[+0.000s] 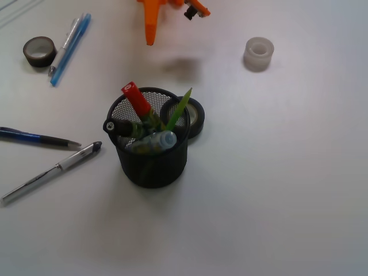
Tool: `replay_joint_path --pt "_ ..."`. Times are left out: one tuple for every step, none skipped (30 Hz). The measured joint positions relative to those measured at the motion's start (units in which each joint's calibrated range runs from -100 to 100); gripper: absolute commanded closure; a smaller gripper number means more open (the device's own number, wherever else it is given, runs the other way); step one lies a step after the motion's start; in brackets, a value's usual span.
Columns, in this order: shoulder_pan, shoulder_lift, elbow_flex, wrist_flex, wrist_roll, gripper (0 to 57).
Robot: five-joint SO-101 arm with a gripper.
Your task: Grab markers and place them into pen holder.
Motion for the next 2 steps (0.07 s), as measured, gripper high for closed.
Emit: replay_joint_path --pt "0.0 0.0 0.0 0.0 0.0 26.8" --pt "0.0 0.0 0.0 0.0 0.0 26.8"
